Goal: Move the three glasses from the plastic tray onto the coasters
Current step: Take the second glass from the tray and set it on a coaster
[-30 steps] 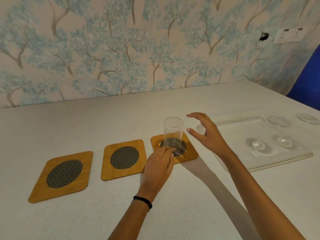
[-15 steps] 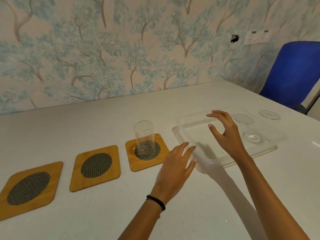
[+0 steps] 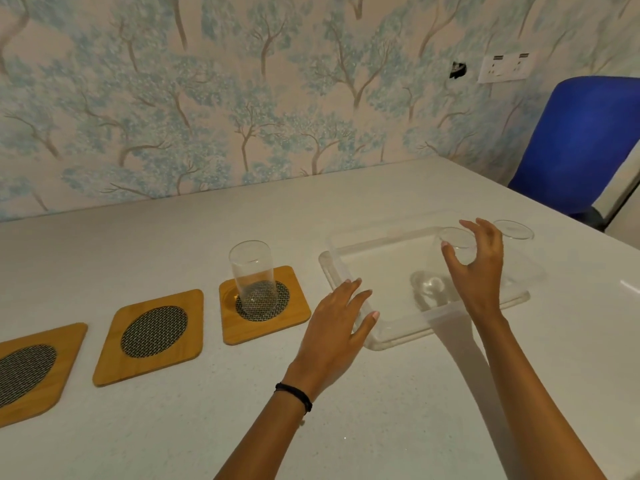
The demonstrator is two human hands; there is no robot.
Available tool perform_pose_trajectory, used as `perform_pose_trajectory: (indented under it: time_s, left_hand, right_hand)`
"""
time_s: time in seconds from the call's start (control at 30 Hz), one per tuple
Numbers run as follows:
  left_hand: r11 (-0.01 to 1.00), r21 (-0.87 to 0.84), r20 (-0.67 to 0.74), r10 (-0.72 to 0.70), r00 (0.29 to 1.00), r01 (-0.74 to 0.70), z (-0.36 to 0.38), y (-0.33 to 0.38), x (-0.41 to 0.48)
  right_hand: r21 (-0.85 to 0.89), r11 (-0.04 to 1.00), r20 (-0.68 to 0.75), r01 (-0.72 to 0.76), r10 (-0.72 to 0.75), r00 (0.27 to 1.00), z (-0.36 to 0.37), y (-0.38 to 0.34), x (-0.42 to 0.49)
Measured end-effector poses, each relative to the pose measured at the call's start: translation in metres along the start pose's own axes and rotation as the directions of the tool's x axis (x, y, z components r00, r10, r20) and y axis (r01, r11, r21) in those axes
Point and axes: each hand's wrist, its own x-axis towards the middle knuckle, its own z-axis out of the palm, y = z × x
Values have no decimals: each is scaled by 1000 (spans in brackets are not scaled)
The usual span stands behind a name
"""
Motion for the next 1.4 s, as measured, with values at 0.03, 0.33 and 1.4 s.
perform_pose_trajectory:
  time_s: [0.03, 0.33, 1.4]
  left_hand:
    - [1000, 2, 3, -3, 1000, 3, 0, 1, 0]
    - [999, 33, 34, -23, 999, 22, -5, 8, 0]
    - [961, 232, -124, -123, 985, 149, -105, -70, -93]
  right_hand:
    - [9, 1000, 27, -19, 18, 999, -1, 3, 2]
    - [-9, 996, 178, -91, 91, 980, -4, 18, 8]
    - [253, 966, 220, 53, -111, 969, 9, -96, 1]
